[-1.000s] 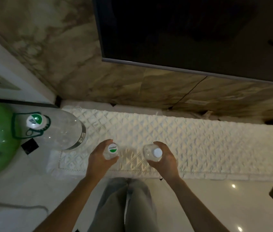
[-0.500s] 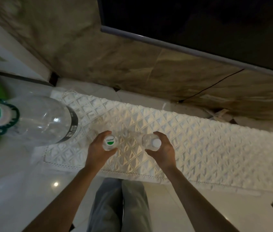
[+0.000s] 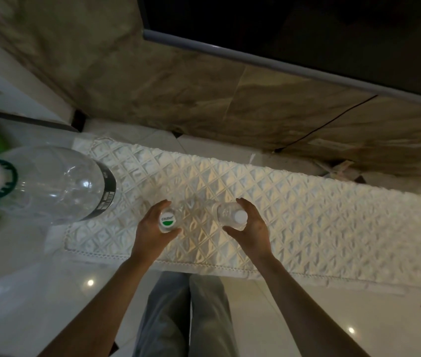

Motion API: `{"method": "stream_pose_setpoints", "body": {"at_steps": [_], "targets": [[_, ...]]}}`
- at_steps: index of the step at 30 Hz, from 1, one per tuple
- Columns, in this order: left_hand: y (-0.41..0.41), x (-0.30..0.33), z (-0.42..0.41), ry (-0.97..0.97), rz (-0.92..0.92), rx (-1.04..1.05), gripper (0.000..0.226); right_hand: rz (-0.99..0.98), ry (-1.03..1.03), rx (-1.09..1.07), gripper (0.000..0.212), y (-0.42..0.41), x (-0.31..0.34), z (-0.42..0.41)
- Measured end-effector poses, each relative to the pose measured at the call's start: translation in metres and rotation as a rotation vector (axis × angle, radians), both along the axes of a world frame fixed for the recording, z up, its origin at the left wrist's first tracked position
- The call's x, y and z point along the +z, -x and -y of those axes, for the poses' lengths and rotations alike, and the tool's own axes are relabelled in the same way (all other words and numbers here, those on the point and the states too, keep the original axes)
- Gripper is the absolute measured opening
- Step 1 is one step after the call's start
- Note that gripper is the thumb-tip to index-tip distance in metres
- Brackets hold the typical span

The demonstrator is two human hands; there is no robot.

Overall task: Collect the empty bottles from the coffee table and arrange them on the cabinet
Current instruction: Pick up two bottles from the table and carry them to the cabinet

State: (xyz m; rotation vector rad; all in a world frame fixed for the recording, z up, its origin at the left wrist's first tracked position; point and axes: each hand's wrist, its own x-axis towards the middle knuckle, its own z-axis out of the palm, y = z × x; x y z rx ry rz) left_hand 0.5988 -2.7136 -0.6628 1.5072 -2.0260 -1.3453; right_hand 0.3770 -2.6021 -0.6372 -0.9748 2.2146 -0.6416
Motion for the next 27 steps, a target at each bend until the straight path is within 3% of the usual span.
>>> {"method": "stream_pose_setpoints", "body": {"at_steps": [12, 20, 27], "targets": [[-0.014, 0.077, -0.007, 0.013, 0.185, -0.191, 0.085, -0.089, -0.067, 0.03, 0.065, -0.019, 0.079, -0.015], [-0.043, 0.165, -0.024, 0.287, 0.333, -0.178, 0.057, -0.24, -0.035, 0.247, 0.056, -0.045, 0.149, -0.022], [-0.083, 0.215, -0.054, 0.373, 0.42, -0.026, 0.046, -0.329, -0.036, 0.419, 0.05, -0.061, 0.177, -0.003]]}}
